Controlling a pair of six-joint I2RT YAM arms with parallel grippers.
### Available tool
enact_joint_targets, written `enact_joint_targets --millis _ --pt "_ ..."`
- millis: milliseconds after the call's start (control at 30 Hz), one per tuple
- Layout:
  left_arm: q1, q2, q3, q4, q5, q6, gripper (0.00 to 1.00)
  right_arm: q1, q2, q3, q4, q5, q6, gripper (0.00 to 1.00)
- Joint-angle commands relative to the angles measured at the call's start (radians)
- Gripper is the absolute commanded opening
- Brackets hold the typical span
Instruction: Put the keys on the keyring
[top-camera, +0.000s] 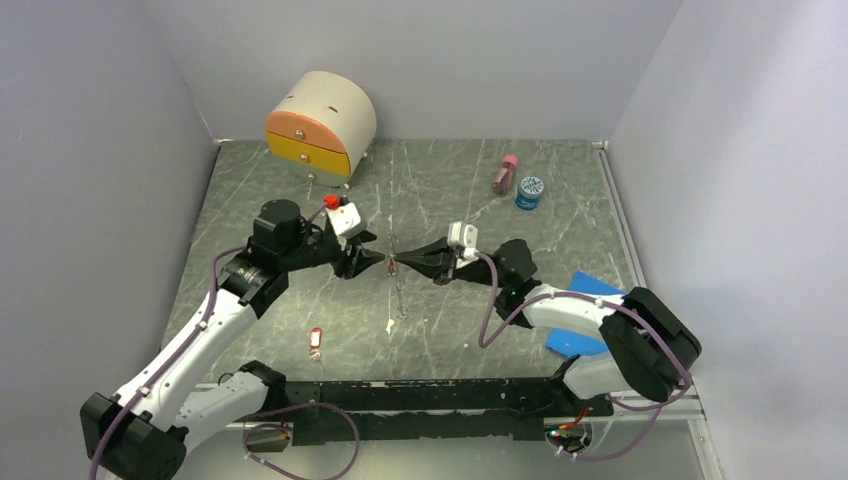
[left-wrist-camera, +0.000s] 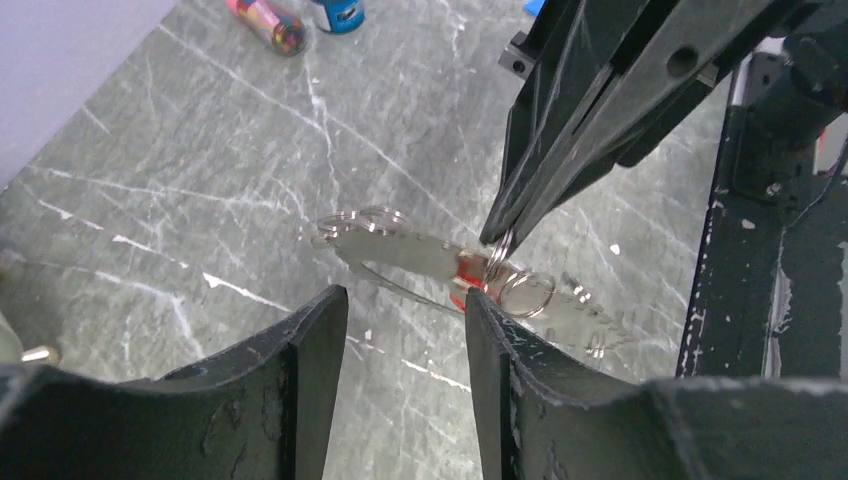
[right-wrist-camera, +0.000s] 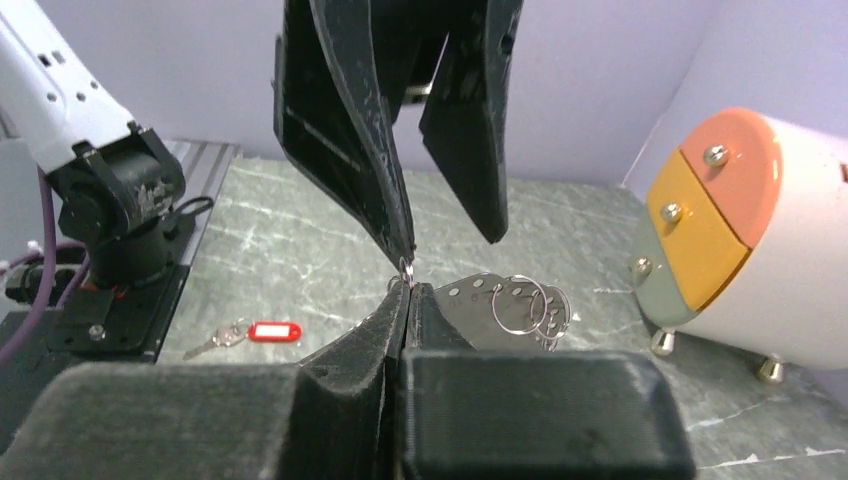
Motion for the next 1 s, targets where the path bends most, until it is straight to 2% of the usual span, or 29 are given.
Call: enact_joint_targets --millis 0,167,300,400,467,567,667,733,833,900,967 --pt "0.075 -0.059 -0.114 0.372 0.234 -0.191 0.53 0.002 -0.050 -0.011 0.177 0.069 0.100 0.00" --pt "0.102 -0.085 -0.229 0.611 0.316 -0.262 0.63 0.002 -0.086 -0.015 0.213 0.105 0.131 0.00" --pt "0.102 -0.050 -0.264 0.734 0.373 -0.311 0.61 0.002 -0.097 0.000 0.199 0.098 0.136 0.00" --pt "0.102 -0.019 -0.275 0.822 0.388 -0.337 0.56 0.002 -0.092 0.006 0.205 0.089 0.149 0.00" --pt "0.101 0.004 -0.274 0.858 0.400 -0.349 0.47 0.002 -0.086 0.009 0.213 0.084 0.156 0.00" --pt "0.101 0.035 -0.259 0.867 0.448 -0.347 0.27 0.001 -0.086 0.011 0.210 0.087 0.158 0.00" --pt "0.098 0.050 -0.248 0.806 0.478 -0.309 0.10 0.002 -0.086 0.014 0.208 0.093 0.156 0.00" --pt "0.093 0.049 -0.244 0.744 0.480 -0.255 0.05 0.001 -0.087 0.015 0.205 0.098 0.155 0.00" --pt "0.073 0.040 -0.230 0.634 0.473 -0.178 0.06 0.002 -0.085 0.018 0.201 0.098 0.155 0.00" --pt "0.059 0.031 -0.213 0.571 0.465 -0.129 0.12 0.001 -0.082 0.018 0.205 0.096 0.157 0.00" --pt "0.058 0.012 -0.208 0.543 0.436 -0.110 0.34 0.000 -0.082 0.016 0.201 0.098 0.155 0.00"
